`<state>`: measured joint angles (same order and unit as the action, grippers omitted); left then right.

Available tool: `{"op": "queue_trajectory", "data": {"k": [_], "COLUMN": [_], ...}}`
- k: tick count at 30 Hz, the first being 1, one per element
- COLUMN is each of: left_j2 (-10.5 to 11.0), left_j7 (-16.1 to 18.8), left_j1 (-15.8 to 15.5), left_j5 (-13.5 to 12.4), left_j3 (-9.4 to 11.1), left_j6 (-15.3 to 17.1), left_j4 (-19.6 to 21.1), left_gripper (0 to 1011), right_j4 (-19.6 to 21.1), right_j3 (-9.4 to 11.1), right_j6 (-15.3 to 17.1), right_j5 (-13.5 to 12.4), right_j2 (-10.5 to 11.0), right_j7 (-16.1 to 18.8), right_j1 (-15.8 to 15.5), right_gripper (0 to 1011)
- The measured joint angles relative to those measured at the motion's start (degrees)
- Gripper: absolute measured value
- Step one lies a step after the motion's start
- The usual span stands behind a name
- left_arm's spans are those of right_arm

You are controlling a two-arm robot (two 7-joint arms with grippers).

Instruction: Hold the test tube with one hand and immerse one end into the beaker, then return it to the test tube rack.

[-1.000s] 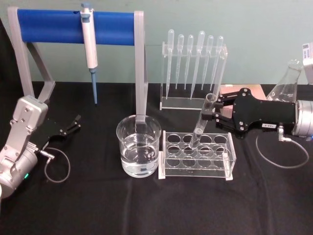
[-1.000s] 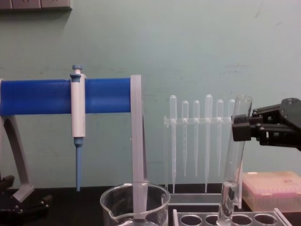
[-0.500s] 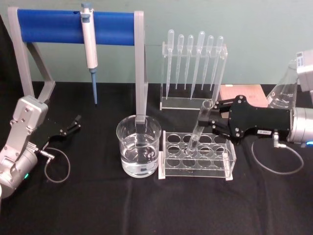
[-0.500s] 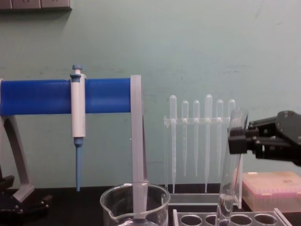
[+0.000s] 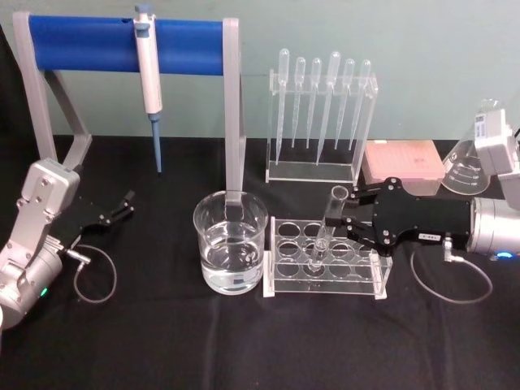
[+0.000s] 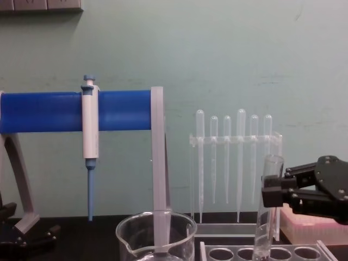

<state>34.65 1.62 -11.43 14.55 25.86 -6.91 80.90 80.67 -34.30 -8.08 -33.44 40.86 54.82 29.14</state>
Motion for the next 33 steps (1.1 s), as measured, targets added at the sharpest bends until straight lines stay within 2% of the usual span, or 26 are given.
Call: {"op": "queue_trajectory", "data": {"k": [12,33], "left_j2": [0.00,0.00], "left_j7": [0.00,0.00], "left_j1": [0.00,0.00], "left_j5": [0.00,0.00], "left_j3": [0.00,0.00], "left_j6": [0.00,0.00], "left_j4": [0.00,0.00], "left_gripper": [1000,1000], "right_j4": [-1.64,-2.62], "right_j3": [-0.06,0.14], "right_j6": [-1.27,-1.70], "right_j5": [0.91,1.16], "right_j2": [-1.05,-1.38], "right_j7": [0.45,0.43], "right_j1": [-0.38,-0.88], "right_gripper": [233,248]}}
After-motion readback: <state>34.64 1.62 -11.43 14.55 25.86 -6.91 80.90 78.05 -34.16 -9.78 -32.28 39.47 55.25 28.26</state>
